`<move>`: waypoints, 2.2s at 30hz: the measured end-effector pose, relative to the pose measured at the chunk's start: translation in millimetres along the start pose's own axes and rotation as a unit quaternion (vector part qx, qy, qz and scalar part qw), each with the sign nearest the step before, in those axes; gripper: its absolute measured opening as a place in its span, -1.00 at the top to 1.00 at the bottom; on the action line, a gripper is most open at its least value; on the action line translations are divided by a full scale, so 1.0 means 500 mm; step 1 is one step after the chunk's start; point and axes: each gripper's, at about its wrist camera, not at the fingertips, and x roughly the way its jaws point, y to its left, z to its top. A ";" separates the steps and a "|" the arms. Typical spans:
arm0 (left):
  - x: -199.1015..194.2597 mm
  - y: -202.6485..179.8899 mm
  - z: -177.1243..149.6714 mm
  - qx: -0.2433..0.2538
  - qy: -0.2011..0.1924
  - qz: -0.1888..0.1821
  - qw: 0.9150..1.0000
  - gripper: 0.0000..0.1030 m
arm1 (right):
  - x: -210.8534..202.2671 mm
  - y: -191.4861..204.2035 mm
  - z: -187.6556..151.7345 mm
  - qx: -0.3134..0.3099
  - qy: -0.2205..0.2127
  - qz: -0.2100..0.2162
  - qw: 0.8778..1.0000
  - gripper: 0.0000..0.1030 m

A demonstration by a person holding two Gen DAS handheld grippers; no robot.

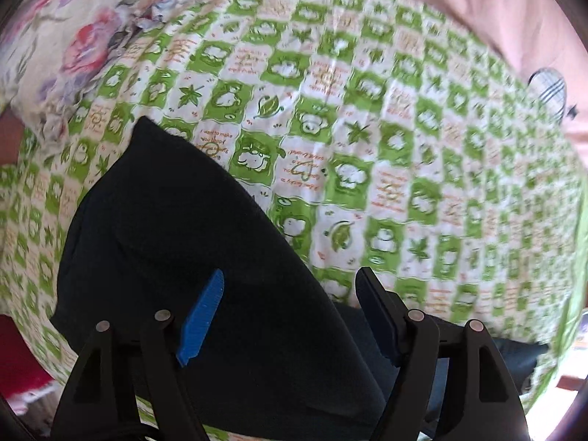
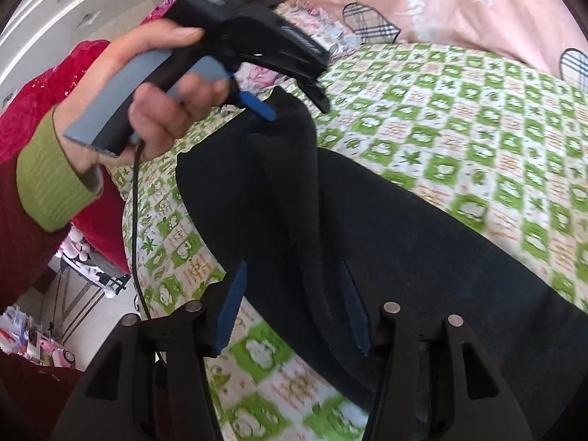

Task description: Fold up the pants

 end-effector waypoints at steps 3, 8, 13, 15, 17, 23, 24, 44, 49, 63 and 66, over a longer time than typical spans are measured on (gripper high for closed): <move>0.023 -0.005 0.006 0.029 -0.011 0.022 0.999 0.86 | 0.028 -0.012 0.007 0.007 0.011 0.003 1.000 -0.04; 0.001 0.024 -0.027 0.025 -0.061 -0.011 0.998 0.91 | 0.057 -0.018 0.009 0.008 0.020 0.012 1.000 0.63; -0.084 0.091 -0.102 -0.012 -0.133 -0.071 0.988 0.93 | 0.029 -0.006 0.010 -0.001 -0.003 0.013 1.000 0.86; -0.119 0.126 -0.141 -0.028 -0.160 -0.094 0.982 0.93 | 0.015 0.004 0.012 -0.010 -0.012 0.010 1.000 0.86; -0.146 0.149 -0.181 -0.047 -0.178 -0.116 0.976 0.93 | -0.001 0.016 0.013 -0.023 -0.022 0.004 0.999 0.86; -0.144 0.226 -0.272 -0.102 -0.199 -0.182 0.958 0.92 | -0.019 0.046 0.010 -0.057 -0.024 -0.022 0.998 0.87; -0.142 0.239 -0.283 -0.108 -0.202 -0.187 0.955 0.92 | -0.017 0.049 0.008 -0.061 -0.020 -0.025 0.998 0.86; -0.011 0.349 -0.400 -0.189 -0.184 -0.267 0.927 0.91 | 0.029 0.080 -0.018 -0.102 0.031 -0.060 0.992 0.86; 0.011 0.360 -0.408 -0.195 -0.172 -0.273 0.926 0.91 | 0.043 0.085 -0.024 -0.113 0.047 -0.070 0.990 0.87; 0.015 0.415 -0.422 -0.213 -0.177 -0.262 0.925 0.66 | 0.047 0.089 -0.022 -0.097 0.061 -0.065 0.991 0.49; 0.009 0.445 -0.428 -0.235 -0.180 -0.252 0.921 0.44 | 0.034 0.096 -0.020 -0.089 0.049 -0.048 0.994 0.33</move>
